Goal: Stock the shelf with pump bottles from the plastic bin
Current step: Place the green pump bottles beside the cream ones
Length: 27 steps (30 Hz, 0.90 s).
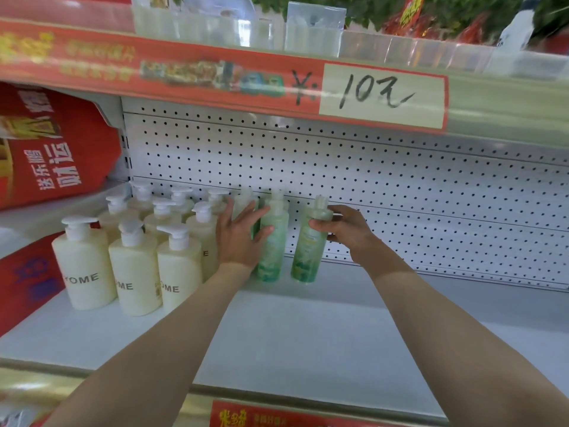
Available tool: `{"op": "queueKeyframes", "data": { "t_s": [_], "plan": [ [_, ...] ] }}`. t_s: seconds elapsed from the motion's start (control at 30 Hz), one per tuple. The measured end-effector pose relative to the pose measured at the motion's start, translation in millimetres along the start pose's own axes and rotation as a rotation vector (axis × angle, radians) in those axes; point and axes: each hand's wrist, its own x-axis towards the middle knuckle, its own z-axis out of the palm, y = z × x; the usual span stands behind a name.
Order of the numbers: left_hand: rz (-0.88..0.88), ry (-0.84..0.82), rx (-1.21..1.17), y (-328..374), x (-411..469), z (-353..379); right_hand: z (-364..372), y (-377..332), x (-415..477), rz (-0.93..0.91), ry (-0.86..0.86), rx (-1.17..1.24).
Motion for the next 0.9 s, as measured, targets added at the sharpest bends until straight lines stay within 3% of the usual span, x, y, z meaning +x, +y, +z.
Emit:
{"op": "queueKeyframes", "data": {
  "t_s": [0.2, 0.57, 0.9],
  "plan": [
    [0.094, 0.009, -0.029, -19, 2, 10, 4, 21, 28, 0.017, 0.016, -0.056],
    [0.174, 0.065, 0.001, -31, 0, 21, 8, 32, 59, -0.127, 0.008, -0.314],
    [0.189, 0.054, 0.049, -31, -1, 22, 10, 33, 64, -0.109, 0.036, -0.345]
  ]
}}
